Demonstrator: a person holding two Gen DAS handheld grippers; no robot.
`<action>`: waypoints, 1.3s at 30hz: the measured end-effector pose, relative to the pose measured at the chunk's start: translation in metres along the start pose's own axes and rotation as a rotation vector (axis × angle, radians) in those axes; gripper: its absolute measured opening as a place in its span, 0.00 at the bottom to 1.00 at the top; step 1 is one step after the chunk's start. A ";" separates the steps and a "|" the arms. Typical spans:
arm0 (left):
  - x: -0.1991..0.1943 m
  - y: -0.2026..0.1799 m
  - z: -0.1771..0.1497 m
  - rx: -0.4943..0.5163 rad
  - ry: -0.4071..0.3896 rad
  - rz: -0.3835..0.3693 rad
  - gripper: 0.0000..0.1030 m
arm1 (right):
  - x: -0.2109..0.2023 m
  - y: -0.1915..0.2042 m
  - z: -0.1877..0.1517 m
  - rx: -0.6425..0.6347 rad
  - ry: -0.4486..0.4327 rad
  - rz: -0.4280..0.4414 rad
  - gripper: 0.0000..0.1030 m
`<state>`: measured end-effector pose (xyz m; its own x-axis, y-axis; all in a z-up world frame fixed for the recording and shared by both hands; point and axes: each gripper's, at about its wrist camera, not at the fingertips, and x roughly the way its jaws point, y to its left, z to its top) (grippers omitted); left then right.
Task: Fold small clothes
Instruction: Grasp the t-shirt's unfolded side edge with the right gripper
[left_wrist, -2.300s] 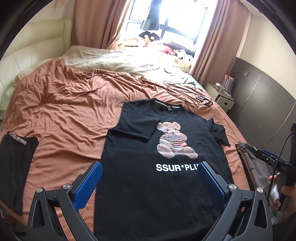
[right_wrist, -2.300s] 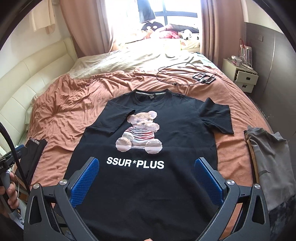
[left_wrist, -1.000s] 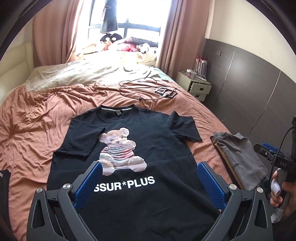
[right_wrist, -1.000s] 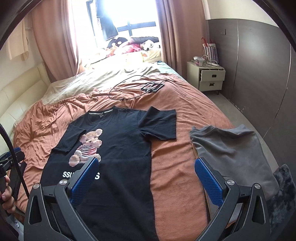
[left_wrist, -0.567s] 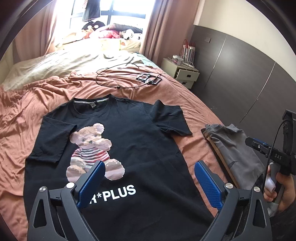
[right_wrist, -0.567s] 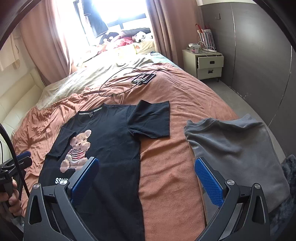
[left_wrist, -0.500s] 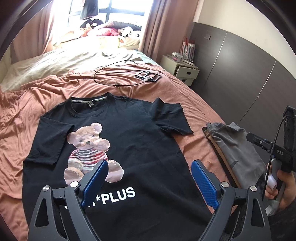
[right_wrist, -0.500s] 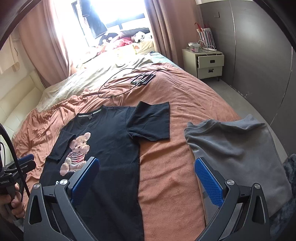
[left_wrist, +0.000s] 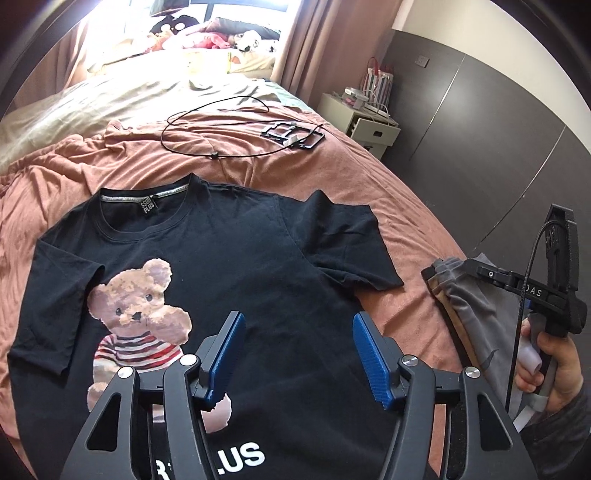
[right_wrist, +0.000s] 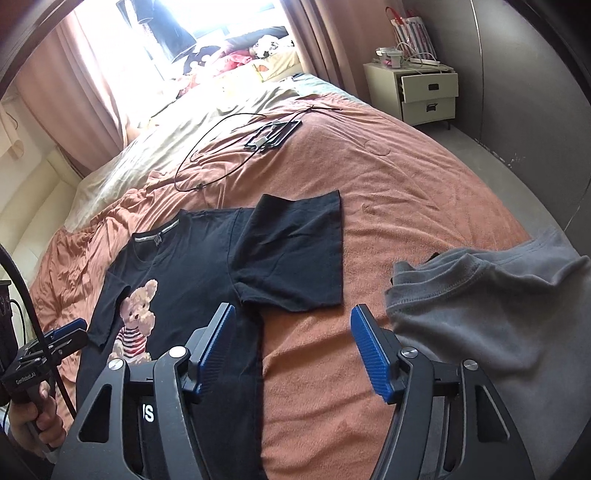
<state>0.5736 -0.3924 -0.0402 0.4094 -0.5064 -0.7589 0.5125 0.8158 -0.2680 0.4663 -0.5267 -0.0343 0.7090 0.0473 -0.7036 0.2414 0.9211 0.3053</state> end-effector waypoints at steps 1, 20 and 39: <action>0.006 0.003 0.003 -0.006 0.000 -0.003 0.57 | 0.008 -0.002 0.005 0.005 0.004 -0.004 0.61; 0.120 0.025 0.045 -0.004 0.062 -0.006 0.34 | 0.159 -0.019 0.061 0.029 0.121 -0.065 0.41; 0.176 0.025 0.038 0.040 0.127 -0.007 0.22 | 0.215 -0.029 0.072 0.006 0.202 -0.137 0.19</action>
<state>0.6868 -0.4719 -0.1575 0.3082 -0.4702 -0.8270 0.5454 0.7996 -0.2514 0.6598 -0.5712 -0.1481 0.5228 -0.0012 -0.8525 0.3310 0.9218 0.2016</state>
